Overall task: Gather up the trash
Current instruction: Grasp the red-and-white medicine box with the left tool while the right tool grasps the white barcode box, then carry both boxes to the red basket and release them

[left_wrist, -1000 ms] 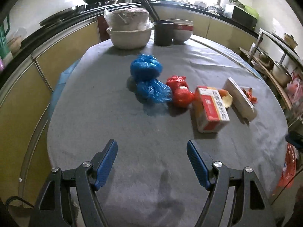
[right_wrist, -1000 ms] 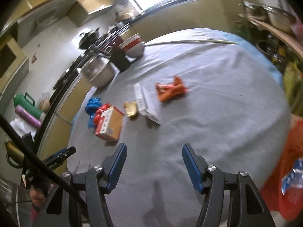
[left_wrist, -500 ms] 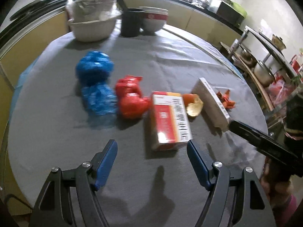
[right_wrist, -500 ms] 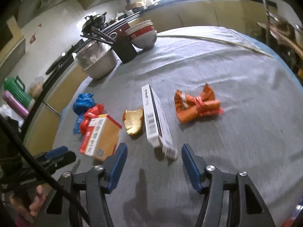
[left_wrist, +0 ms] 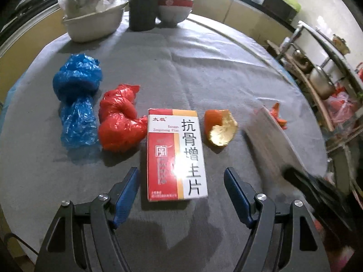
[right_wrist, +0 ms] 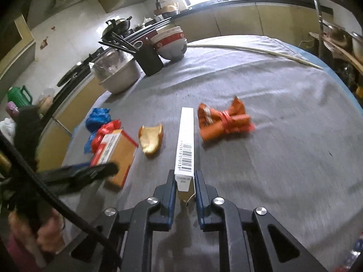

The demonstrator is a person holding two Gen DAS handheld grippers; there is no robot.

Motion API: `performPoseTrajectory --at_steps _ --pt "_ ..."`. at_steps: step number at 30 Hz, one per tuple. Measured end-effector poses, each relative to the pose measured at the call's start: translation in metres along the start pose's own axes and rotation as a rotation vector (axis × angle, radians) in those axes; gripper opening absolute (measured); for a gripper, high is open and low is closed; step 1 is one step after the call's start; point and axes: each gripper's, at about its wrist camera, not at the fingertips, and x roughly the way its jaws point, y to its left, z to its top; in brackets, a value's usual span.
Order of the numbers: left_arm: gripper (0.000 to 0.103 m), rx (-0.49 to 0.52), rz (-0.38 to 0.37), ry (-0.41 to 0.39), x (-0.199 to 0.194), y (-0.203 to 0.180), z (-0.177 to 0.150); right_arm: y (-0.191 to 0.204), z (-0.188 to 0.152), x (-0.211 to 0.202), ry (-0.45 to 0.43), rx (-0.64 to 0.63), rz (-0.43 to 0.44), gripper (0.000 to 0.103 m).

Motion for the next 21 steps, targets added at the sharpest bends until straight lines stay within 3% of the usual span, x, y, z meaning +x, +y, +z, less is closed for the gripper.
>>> performPoseTrajectory --at_steps 1,2,6,13,21 --pt "0.07 -0.006 -0.007 -0.007 0.003 0.0 0.0 -0.002 -0.006 -0.007 0.001 0.006 0.007 0.016" --pt "0.052 -0.008 -0.009 -0.006 0.005 0.0 -0.001 -0.003 -0.011 -0.012 0.001 0.014 0.015 0.016" --pt "0.052 -0.021 0.017 -0.019 0.004 -0.002 -0.005 -0.008 -0.031 -0.033 -0.012 0.042 0.031 0.016" --pt "0.052 0.0 0.041 -0.079 -0.035 -0.012 -0.028 -0.007 -0.041 -0.069 -0.098 0.067 0.05 0.016" --pt "0.052 0.05 0.019 -0.121 -0.074 -0.035 -0.053 0.0 -0.05 -0.105 -0.169 0.052 0.051 0.016"
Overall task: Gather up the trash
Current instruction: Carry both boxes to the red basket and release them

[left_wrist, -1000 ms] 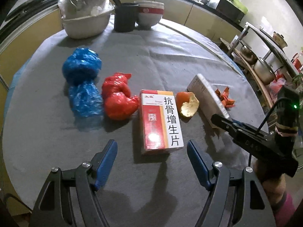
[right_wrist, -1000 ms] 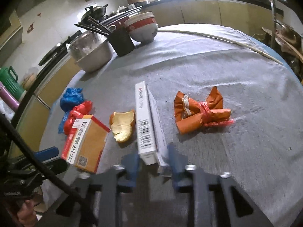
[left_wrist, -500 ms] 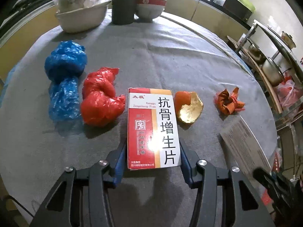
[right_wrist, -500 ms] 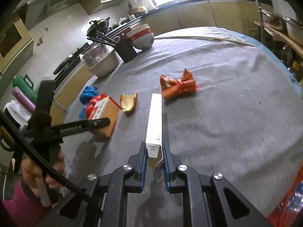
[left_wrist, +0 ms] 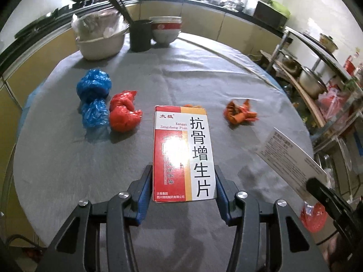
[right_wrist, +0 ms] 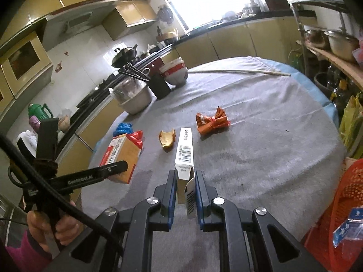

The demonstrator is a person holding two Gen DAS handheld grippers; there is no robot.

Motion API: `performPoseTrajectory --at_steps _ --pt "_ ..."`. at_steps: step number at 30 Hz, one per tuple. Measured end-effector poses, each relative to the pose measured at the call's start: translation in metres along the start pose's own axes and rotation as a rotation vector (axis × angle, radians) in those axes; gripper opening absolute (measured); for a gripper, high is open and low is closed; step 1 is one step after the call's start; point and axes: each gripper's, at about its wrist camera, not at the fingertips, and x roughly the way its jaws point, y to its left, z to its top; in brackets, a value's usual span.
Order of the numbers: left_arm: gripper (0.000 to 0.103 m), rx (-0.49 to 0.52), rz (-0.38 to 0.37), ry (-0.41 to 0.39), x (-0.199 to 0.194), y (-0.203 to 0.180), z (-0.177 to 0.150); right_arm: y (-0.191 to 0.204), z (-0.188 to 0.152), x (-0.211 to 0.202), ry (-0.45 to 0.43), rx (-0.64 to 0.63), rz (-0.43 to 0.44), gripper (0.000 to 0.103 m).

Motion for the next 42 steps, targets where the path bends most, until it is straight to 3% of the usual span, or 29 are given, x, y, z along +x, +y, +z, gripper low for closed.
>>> performPoseTrajectory --at_steps 25,42 --pt "0.052 0.238 -0.057 -0.033 -0.039 -0.113 -0.024 -0.044 -0.016 -0.102 -0.177 0.091 -0.052 0.016" --pt "0.052 0.465 -0.089 -0.038 -0.049 -0.21 -0.04 -0.114 -0.027 -0.176 -0.31 0.223 -0.167 0.017"
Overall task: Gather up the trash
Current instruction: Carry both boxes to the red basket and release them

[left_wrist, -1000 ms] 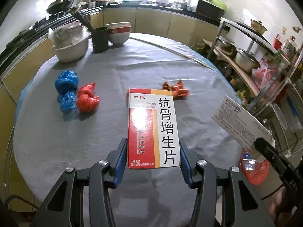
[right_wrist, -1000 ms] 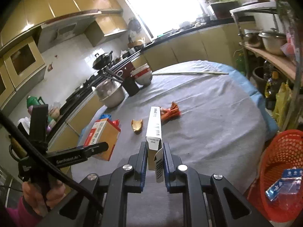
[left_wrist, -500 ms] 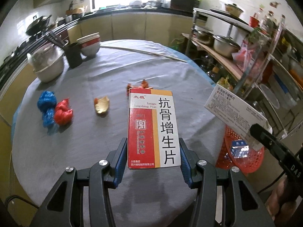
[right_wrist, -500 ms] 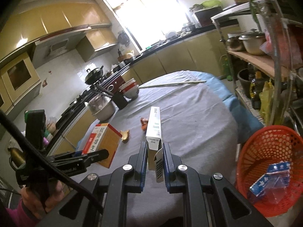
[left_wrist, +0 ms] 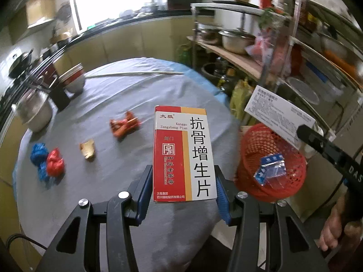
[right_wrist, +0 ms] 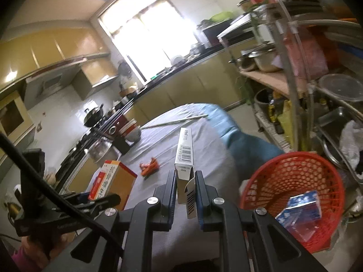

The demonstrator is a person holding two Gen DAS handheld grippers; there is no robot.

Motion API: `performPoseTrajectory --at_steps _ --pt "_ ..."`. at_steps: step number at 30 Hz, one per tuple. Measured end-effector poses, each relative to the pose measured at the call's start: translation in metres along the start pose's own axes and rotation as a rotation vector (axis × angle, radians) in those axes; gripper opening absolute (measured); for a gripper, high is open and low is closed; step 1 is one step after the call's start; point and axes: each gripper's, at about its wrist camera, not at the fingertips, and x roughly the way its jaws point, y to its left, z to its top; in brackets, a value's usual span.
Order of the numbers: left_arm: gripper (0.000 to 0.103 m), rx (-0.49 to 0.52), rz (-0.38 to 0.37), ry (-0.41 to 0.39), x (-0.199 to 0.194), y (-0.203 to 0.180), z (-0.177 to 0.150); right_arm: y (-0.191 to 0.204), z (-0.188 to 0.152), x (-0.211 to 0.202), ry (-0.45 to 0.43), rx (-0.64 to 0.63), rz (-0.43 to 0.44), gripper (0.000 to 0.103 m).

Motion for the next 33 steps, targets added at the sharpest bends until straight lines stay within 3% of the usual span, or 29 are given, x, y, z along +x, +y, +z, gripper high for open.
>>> performPoseTrajectory --at_steps 10,18,29,31,33 --pt "0.052 0.142 -0.087 -0.007 0.013 -0.068 0.019 -0.056 0.004 -0.03 -0.051 0.087 -0.095 0.016" --pt "0.052 0.208 -0.196 0.036 0.037 -0.114 0.026 -0.107 -0.004 -0.055 -0.068 0.18 -0.186 0.016" --pt "0.053 0.276 -0.302 0.123 0.081 -0.162 0.028 -0.149 -0.015 -0.044 -0.001 0.287 -0.233 0.02" --pt "0.057 0.288 -0.333 0.135 0.089 -0.169 0.029 -0.154 -0.017 -0.037 0.021 0.308 -0.241 0.02" --pt "0.068 0.309 -0.324 0.15 0.101 -0.177 0.031 -0.16 -0.021 -0.031 0.044 0.336 -0.258 0.021"
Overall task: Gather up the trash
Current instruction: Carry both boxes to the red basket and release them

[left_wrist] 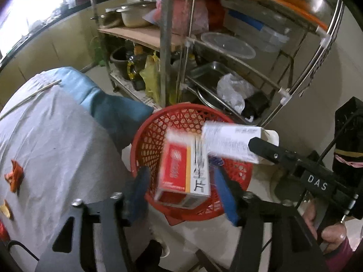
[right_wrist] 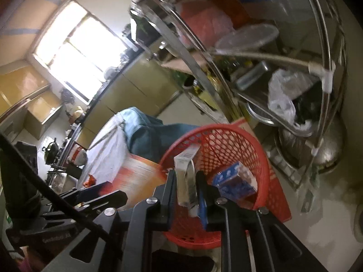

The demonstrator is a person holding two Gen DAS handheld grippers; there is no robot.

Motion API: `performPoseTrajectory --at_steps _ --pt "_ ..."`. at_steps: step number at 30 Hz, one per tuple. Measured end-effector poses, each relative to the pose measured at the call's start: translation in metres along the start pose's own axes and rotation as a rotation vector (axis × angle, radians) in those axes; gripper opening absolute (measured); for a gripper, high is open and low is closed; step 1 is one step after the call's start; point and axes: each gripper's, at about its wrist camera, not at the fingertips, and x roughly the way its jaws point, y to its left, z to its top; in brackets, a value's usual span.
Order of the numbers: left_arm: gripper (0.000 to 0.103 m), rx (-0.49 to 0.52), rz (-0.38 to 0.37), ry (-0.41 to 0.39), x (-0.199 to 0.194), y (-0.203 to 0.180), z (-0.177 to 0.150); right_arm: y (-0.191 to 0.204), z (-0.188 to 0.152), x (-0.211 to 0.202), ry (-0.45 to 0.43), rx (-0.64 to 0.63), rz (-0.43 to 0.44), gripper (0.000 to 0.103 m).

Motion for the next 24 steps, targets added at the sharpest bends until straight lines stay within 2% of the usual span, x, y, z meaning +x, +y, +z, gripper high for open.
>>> performPoseTrajectory --at_steps 3,9,18,24 --pt "0.07 0.008 0.015 0.01 0.005 0.001 0.0 -0.014 0.0 0.008 0.036 0.069 -0.008 0.024" --pt "0.07 -0.036 0.045 0.0 -0.01 0.03 -0.019 -0.016 0.005 0.001 -0.001 0.074 -0.016 0.024" --pt "0.07 -0.17 0.125 -0.017 -0.055 0.09 -0.084 0.038 -0.004 0.011 0.036 -0.045 0.011 0.024" --pt "0.07 -0.34 0.201 -0.076 -0.102 0.153 -0.142 0.08 -0.015 0.02 0.071 -0.123 0.041 0.024"
